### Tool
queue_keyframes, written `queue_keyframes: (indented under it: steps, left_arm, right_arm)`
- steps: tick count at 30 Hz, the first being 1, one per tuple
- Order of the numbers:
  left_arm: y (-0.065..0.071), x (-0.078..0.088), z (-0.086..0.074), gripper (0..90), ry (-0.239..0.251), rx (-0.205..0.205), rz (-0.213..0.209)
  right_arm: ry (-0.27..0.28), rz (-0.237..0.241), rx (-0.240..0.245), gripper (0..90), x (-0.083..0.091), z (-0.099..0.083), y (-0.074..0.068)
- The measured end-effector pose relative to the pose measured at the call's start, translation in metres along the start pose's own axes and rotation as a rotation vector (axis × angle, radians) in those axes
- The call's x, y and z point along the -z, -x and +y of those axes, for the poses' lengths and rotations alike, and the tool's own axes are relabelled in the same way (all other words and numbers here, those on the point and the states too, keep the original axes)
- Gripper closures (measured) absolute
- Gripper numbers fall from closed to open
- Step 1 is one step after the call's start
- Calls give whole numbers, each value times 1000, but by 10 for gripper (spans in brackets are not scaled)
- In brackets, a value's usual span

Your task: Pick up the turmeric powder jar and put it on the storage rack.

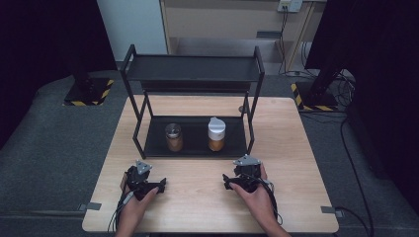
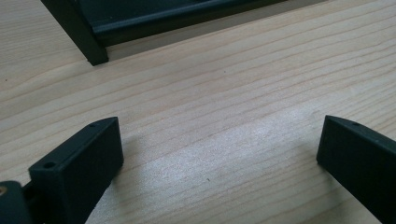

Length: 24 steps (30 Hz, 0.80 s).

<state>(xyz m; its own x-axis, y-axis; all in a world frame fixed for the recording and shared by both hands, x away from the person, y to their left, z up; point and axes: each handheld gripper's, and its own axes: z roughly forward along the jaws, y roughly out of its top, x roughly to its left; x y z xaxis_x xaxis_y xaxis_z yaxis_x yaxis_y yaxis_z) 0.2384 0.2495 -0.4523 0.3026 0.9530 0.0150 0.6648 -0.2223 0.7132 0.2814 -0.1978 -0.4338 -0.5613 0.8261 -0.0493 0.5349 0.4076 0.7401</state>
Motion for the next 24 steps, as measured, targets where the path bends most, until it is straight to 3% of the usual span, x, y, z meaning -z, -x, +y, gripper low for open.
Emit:
queue_keyframes:
  steps: [24]
  left_arm:
    - [0,0,0,0,0,0,0]
  right_arm:
    - [-11,-50,-63,82,8,-18,26]
